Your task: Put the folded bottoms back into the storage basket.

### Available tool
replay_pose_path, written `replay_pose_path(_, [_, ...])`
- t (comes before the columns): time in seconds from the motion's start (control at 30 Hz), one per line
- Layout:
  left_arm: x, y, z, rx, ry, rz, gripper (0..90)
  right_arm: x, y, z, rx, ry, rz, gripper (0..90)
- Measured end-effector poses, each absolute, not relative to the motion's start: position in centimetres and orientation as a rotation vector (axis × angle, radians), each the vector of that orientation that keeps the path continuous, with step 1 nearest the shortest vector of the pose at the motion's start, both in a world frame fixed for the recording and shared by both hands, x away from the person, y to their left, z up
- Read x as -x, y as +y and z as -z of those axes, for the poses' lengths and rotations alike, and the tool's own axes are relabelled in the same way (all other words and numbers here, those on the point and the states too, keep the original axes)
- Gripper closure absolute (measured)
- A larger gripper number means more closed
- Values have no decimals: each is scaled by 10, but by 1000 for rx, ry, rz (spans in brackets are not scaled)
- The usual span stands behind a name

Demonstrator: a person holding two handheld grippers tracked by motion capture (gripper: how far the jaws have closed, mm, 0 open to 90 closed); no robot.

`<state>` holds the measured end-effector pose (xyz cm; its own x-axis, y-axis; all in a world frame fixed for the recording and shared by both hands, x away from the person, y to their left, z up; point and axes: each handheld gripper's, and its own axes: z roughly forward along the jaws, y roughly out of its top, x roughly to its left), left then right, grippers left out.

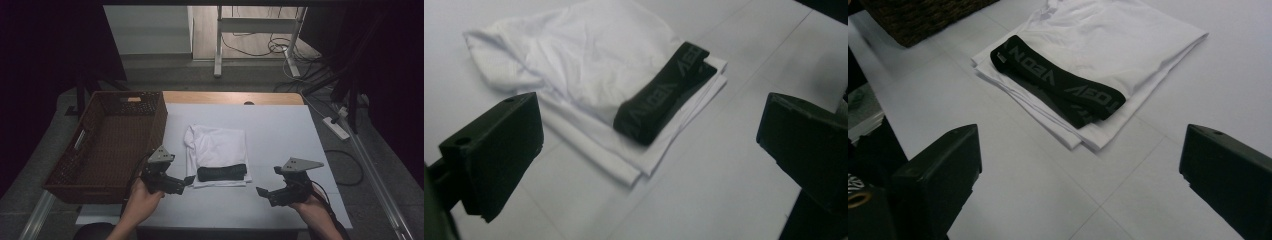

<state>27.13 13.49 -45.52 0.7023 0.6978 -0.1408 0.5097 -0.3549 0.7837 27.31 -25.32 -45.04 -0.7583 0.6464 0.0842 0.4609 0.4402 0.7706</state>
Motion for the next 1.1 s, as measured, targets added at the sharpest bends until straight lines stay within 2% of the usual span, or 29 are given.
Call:
replay_pose_path(0.3, [-299,120,459,-2059,922,-282,0,-279,-242,454,-927,2518,-1155,0])
replay_pose_path(0.53, [-320,116,469,-2061,969,-240,1,-279,-240,455,-910,2535,-1142,0])
replay_pose_path(1.1, [-358,102,480,-2100,1056,-252,3,-290,-228,459,-892,2557,-1131,0])
